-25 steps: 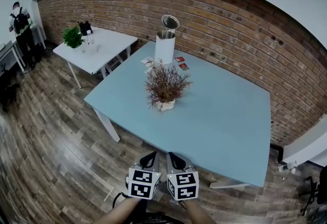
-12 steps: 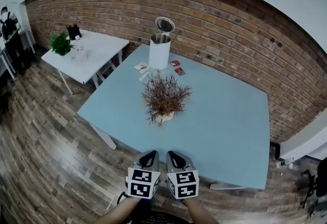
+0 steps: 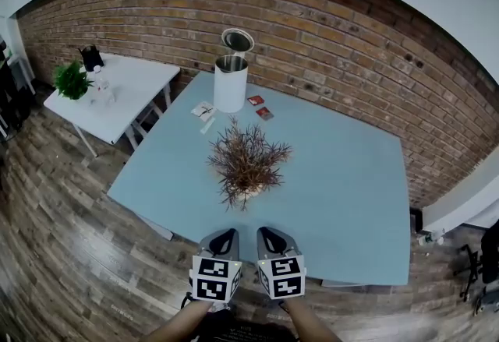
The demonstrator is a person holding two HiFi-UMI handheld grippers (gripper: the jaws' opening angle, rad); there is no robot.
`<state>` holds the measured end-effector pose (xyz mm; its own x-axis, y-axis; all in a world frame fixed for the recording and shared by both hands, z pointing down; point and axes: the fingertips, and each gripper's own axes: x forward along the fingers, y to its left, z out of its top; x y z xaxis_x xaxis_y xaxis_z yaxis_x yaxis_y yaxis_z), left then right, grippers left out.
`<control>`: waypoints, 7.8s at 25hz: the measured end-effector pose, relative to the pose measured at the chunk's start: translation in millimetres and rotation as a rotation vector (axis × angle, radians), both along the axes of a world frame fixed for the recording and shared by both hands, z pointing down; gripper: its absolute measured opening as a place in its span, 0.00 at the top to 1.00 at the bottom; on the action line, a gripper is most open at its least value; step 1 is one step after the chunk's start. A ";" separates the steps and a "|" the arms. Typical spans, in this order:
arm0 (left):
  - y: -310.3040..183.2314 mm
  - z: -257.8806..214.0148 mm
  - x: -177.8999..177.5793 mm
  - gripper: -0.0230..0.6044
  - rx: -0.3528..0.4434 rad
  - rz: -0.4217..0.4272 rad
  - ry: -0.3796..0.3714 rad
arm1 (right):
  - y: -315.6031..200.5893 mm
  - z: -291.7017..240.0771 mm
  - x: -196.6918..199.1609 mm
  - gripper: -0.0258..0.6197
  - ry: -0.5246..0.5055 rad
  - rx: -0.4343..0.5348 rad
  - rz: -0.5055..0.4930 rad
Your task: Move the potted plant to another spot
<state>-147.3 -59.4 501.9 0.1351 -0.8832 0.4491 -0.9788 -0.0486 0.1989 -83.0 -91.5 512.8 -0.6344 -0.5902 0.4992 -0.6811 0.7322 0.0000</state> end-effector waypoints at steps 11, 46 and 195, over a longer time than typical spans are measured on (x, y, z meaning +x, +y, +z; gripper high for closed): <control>-21.3 11.6 -20.8 0.96 -0.010 0.035 -0.004 | -33.5 11.3 -10.4 0.91 0.021 0.001 0.057; -54.8 18.3 -37.8 0.96 -0.068 -0.202 -0.100 | -115.8 66.2 -58.5 0.46 0.011 -0.082 -0.078; -133.4 24.6 274.7 0.96 -0.029 0.482 -0.053 | -169.6 90.1 306.5 0.23 0.069 -0.106 0.574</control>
<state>127.4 -192.8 526.5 0.5025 -0.7126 0.4896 -0.8548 -0.4944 0.1577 223.6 -261.1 602.9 -0.1915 -0.7743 0.6031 -0.9697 0.2442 0.0056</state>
